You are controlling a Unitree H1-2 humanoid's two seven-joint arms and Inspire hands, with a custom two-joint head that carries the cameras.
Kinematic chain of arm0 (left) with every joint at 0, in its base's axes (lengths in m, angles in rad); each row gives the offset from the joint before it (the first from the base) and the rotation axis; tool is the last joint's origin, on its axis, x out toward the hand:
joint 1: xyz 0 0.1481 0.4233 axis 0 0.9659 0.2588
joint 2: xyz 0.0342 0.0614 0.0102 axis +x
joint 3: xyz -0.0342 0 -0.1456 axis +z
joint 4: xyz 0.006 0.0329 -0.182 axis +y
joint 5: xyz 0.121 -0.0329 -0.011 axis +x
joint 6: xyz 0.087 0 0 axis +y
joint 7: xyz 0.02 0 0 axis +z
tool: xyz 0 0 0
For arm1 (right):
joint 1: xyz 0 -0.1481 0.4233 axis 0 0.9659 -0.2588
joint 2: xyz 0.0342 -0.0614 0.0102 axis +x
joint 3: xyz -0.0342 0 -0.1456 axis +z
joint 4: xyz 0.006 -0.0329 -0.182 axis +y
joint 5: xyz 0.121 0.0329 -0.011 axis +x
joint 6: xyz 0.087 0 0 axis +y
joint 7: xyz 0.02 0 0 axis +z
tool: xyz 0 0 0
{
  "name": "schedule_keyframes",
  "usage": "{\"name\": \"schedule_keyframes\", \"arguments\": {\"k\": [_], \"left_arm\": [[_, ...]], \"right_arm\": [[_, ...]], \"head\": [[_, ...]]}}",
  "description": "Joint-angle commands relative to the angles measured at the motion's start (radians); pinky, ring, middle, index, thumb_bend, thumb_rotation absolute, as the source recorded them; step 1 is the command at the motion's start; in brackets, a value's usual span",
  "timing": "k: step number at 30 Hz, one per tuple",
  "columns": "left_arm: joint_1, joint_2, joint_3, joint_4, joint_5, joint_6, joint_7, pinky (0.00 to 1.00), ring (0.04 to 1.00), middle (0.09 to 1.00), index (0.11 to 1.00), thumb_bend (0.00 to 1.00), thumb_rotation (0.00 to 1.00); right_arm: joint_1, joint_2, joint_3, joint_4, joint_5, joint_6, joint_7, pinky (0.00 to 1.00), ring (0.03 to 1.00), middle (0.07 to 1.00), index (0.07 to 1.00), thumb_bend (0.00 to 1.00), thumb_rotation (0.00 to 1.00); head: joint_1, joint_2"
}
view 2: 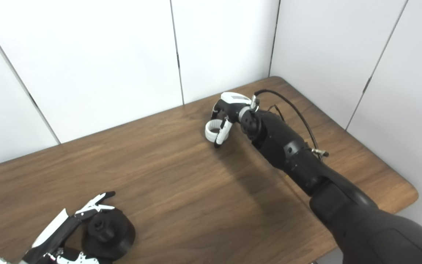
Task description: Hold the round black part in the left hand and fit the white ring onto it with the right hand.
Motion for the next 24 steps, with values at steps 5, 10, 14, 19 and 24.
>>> {"name": "schedule_keyframes", "arguments": {"k": [5, 10, 14, 19, 24], "left_arm": [[0.044, 0.047, -0.017, 0.037, 0.043, 0.029, -0.071, 0.98, 1.0, 0.973, 0.483, 0.52, 0.06], [0.045, 0.047, -0.017, 0.04, 0.038, 0.028, -0.075, 0.98, 1.0, 0.973, 0.483, 0.52, 0.06], [0.045, 0.048, -0.018, 0.034, 0.045, 0.032, -0.075, 0.98, 1.0, 0.973, 0.483, 0.52, 0.06], [0.045, 0.045, -0.018, 0.036, 0.05, 0.031, -0.07, 0.96, 1.0, 0.973, 0.483, 0.52, 0.06], [0.042, 0.04, -0.02, 0.034, 0.049, 0.044, -0.075, 0.97, 1.0, 0.978, 0.483, 0.52, 0.06]], "right_arm": [[-0.027, -0.028, 0.005, -0.018, -0.024, -0.031, -0.044, 0.82, 0.851, 0.793, 0.484, 0.52, 0.13], [-0.021, -0.031, 0.003, -0.026, -0.023, -0.038, -0.056, 0.81, 0.84, 0.784, 0.483, 0.52, 0.13], [-0.015, -0.034, 0.001, -0.04, -0.024, -0.045, -0.064, 0.76, 0.806, 0.775, 0.483, 0.52, 0.13], [-0.003, -0.041, -0.003, -0.097, -0.017, -0.062, -0.052, 0.72, 0.807, 0.774, 0.483, 0.52, 0.13], [0.007, -0.046, -0.002, -0.169, -0.018, -0.067, -0.027, 0.76, 0.84, 0.783, 0.482, 0.52, 0.13]], "head": [[-0.004, 0.005], [-0.002, 0.007], [-0.002, 0.007], [0.044, 0.026], [0.058, 0.037]]}}
